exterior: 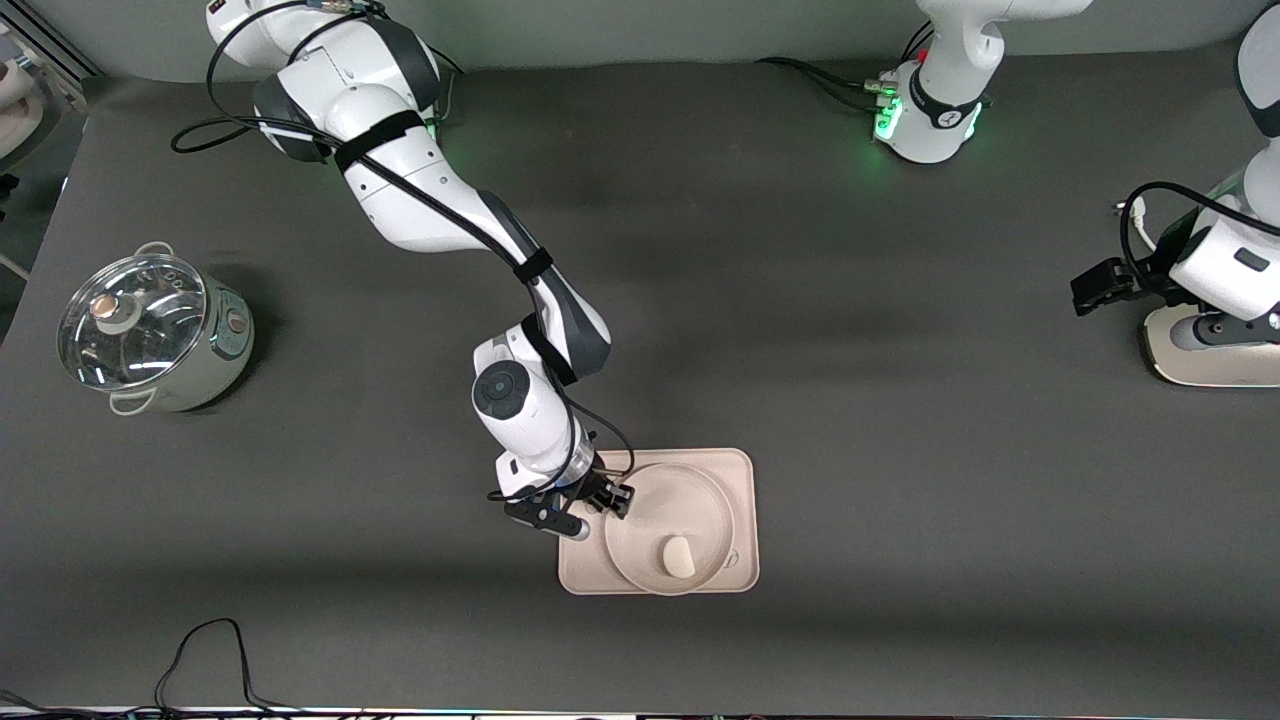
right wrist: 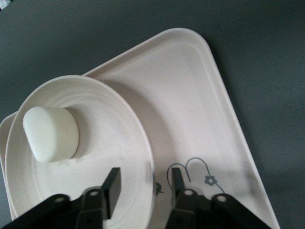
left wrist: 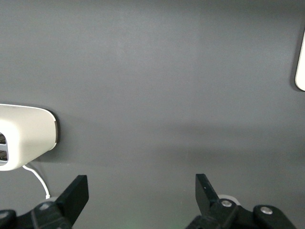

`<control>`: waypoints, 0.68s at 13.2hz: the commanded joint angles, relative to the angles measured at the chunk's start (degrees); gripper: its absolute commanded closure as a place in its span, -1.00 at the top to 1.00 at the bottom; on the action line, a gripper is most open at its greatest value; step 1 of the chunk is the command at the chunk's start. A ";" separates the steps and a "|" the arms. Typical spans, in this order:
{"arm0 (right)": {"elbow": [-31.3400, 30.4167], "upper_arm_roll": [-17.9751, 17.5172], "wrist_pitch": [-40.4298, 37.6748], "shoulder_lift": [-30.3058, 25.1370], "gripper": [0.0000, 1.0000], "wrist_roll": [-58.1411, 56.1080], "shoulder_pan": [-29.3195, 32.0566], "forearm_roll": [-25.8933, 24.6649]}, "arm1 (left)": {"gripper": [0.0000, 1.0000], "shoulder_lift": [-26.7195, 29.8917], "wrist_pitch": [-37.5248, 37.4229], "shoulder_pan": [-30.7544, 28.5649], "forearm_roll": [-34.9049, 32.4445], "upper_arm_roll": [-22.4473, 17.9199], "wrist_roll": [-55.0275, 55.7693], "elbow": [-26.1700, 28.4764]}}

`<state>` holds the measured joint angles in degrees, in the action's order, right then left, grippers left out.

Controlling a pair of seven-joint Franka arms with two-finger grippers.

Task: Place bun in plate and plate on tray
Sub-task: 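Open the right gripper and draw it back from the tray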

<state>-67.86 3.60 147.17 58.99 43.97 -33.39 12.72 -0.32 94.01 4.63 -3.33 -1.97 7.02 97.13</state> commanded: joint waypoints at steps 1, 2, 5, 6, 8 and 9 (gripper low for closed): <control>0.53 0.09 -6.43 -3.17 1.00 -0.99 0.26 1.69 | 1.00 0.68 -0.67 0.47 0.25 -0.31 -0.69 0.17; 0.62 0.18 -9.68 -5.18 1.00 -1.25 0.78 1.60 | 1.00 0.68 -0.76 0.47 0.25 -0.31 -0.60 0.26; -0.08 0.26 -19.78 -12.38 1.00 -1.61 1.22 0.55 | 1.00 1.55 -0.67 0.38 1.30 -0.31 0.36 1.39; -1.21 0.35 -23.99 -15.71 1.00 -1.61 2.01 0.11 | 1.00 1.55 -0.58 0.38 1.48 -0.31 0.37 1.49; -5.86 0.18 -31.12 -24.58 1.00 -4.31 4.47 -2.86 | 1.00 1.82 -0.67 0.38 2.27 -0.40 0.46 1.75; -9.28 -0.08 -34.29 -29.41 1.00 -9.12 6.13 -3.75 | 1.00 1.82 -0.67 0.38 2.27 -0.31 0.54 1.66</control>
<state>-67.36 4.30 117.05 40.27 41.28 -29.95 10.75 -0.29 93.90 4.63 -1.77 -2.01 7.09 97.41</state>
